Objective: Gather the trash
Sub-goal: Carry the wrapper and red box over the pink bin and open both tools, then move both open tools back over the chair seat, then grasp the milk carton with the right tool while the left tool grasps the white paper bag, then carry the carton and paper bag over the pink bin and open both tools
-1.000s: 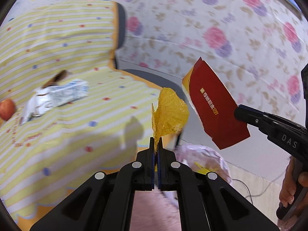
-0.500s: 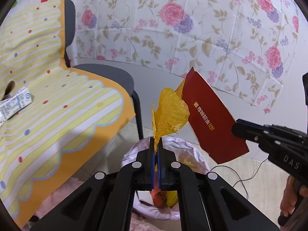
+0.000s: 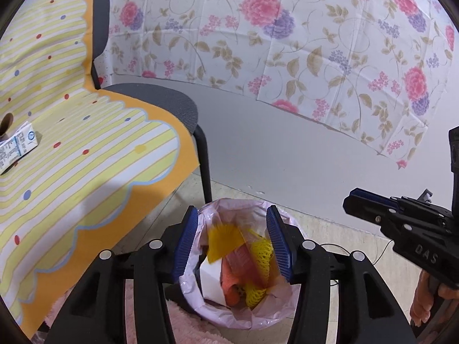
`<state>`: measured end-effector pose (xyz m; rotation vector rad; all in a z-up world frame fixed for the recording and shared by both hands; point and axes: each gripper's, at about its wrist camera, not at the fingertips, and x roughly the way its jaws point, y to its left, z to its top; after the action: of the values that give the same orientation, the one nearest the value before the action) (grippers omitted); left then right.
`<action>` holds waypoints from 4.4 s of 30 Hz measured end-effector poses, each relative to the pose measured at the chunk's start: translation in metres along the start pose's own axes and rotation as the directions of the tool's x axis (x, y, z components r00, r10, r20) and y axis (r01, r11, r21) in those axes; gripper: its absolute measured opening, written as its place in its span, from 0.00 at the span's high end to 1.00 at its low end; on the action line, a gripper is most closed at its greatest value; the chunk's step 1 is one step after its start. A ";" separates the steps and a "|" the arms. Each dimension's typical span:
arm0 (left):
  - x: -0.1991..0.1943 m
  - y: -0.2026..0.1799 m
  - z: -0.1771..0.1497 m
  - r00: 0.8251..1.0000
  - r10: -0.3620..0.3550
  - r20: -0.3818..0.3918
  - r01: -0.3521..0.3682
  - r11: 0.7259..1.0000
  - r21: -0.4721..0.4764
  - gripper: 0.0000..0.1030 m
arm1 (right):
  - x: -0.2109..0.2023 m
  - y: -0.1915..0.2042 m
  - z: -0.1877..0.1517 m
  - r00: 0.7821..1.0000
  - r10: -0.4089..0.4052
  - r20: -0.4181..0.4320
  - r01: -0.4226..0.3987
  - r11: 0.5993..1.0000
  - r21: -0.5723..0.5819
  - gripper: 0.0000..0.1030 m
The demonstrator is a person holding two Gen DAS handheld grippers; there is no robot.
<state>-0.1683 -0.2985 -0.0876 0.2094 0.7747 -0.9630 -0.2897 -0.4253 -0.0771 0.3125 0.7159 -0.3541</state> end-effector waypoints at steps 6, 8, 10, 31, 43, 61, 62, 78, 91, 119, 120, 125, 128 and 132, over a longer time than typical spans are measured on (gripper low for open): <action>-0.023 0.015 -0.002 0.997 0.076 0.032 -0.075 0.997 -0.010 0.50 | -0.006 -0.001 0.004 1.000 -0.017 0.017 0.017 1.000 0.006 0.88; -0.031 0.019 -0.004 0.995 0.091 0.040 -0.091 0.996 -0.016 0.50 | -0.009 0.002 0.006 1.000 -0.017 0.022 0.017 1.000 0.004 0.88; -0.040 0.024 -0.005 0.993 0.110 0.048 -0.109 0.994 -0.022 0.50 | -0.011 0.006 0.008 0.999 -0.009 0.031 0.009 1.000 -0.003 0.88; -0.141 0.149 -0.030 0.904 0.419 0.085 -0.381 0.880 -0.283 0.50 | 0.015 0.142 0.060 0.971 0.238 0.024 -0.226 0.946 -0.232 0.88; -0.187 0.225 -0.044 0.818 0.574 0.041 -0.503 0.748 -0.432 0.50 | 0.055 0.231 0.082 0.935 0.350 -0.056 -0.348 0.876 -0.334 0.88; -0.171 0.316 -0.025 0.792 0.608 -0.043 -0.544 0.673 -0.501 0.50 | 0.154 0.334 0.112 0.937 0.316 -0.151 -0.350 0.838 -0.418 0.41; -0.170 0.319 -0.024 0.795 0.605 -0.045 -0.542 0.674 -0.502 0.50 | 0.160 0.338 0.112 0.940 0.306 -0.153 -0.342 0.840 -0.421 0.41; -0.140 0.342 -0.012 0.824 0.562 -0.068 -0.517 0.699 -0.494 0.50 | 0.212 0.343 0.124 0.982 0.131 -0.138 -0.176 0.902 -0.393 0.41; -0.113 0.337 0.006 0.840 0.536 -0.080 -0.507 0.725 -0.467 0.50 | 0.221 0.273 0.155 0.992 0.085 -0.095 -0.110 0.947 -0.301 0.36; -0.070 0.354 0.024 0.804 0.555 -0.215 -0.580 0.649 -0.492 0.52 | 0.202 0.277 0.161 0.995 0.097 -0.019 -0.097 0.933 -0.347 0.33; -0.069 0.355 0.023 0.797 0.563 -0.219 -0.590 0.645 -0.486 0.56 | 0.198 0.276 0.161 0.995 0.100 -0.011 -0.098 0.932 -0.350 0.33; -0.078 0.357 0.013 0.793 0.575 -0.200 -0.593 0.652 -0.473 0.82 | 0.185 0.271 0.158 0.993 0.122 0.004 -0.113 0.928 -0.355 0.32; -0.098 0.360 0.007 0.829 0.539 -0.148 -0.532 0.679 -0.506 0.97 | 0.180 0.267 0.157 0.991 0.136 0.004 -0.126 0.930 -0.344 0.32; -0.158 0.346 0.011 0.836 0.549 -0.012 -0.458 0.685 -0.566 0.98 | 0.165 0.265 0.155 0.987 0.161 0.011 -0.148 0.927 -0.345 0.32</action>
<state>0.0625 -0.0011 -0.0312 -0.1592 0.7580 -0.1919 0.0263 -0.2836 -0.0377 0.0292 0.6953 -0.0805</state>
